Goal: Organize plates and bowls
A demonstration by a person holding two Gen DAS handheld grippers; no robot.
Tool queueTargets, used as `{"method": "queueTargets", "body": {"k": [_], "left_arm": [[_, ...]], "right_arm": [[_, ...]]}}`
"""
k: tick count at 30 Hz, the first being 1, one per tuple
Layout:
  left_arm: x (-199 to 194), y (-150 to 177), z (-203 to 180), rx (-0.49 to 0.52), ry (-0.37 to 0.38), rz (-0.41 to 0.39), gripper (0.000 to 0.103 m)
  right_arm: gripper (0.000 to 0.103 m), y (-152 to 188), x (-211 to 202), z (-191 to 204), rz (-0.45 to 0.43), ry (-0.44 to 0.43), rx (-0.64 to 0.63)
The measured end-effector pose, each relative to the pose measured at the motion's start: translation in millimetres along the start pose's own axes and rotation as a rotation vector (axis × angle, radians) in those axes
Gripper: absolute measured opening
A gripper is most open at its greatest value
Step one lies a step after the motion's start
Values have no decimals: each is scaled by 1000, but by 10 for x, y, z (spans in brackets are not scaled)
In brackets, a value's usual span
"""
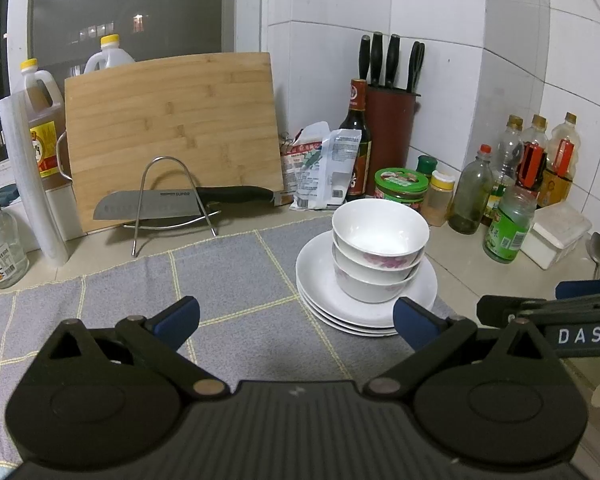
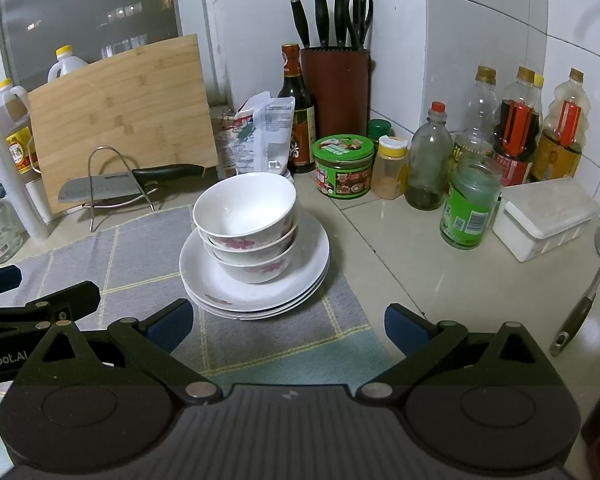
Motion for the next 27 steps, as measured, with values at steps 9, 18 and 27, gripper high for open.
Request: {"method": "queueTargets", "body": {"k": [9, 18, 27], "left_arm": [[19, 1, -13, 2, 2, 1, 102], [25, 0, -16, 2, 3, 2, 102], [33, -5, -27, 0, 4, 2, 102]], "right_arm": [[103, -6, -11, -18, -1, 8, 3], [103, -23, -27, -22, -6, 18, -8], [103, -49, -18, -9, -10, 24, -16]]}}
Point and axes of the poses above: each gripper's, at about its wrist camera, not at the fingertips, and x roughly the way its jaws point, z to its left, y to its underside, the point moved 6 cm from there along x, roughly the way its jaws point, and after that the axes turned 6 degrees about y, right-handed, at the moved point
